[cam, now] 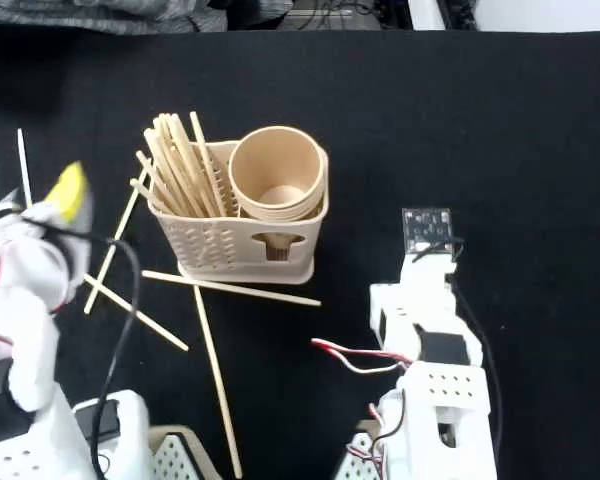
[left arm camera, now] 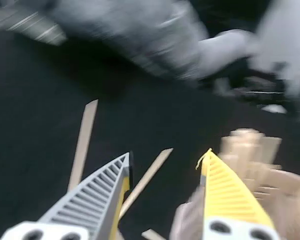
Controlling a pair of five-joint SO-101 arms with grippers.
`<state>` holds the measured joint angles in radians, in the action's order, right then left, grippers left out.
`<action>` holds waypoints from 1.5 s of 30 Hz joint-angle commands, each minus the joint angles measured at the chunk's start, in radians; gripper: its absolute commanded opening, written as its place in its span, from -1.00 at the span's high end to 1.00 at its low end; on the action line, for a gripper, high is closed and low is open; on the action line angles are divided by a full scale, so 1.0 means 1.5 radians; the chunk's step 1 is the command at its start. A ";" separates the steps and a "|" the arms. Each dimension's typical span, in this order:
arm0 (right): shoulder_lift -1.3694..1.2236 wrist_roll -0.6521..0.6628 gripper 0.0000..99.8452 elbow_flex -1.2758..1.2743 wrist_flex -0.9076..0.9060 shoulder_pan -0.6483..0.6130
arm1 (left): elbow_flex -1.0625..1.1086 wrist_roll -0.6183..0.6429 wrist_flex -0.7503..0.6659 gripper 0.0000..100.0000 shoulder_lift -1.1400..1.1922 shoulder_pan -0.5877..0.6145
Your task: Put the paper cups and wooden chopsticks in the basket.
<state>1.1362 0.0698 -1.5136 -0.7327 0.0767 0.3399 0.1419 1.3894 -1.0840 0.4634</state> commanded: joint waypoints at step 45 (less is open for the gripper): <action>0.002 -0.001 0.97 -0.004 0.026 -0.006 | 0.867 -0.124 -0.228 0.60 -0.490 0.133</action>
<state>1.1362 0.0698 -1.5244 -0.7066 0.0767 1.6425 -0.0376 1.0441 -1.8113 0.6720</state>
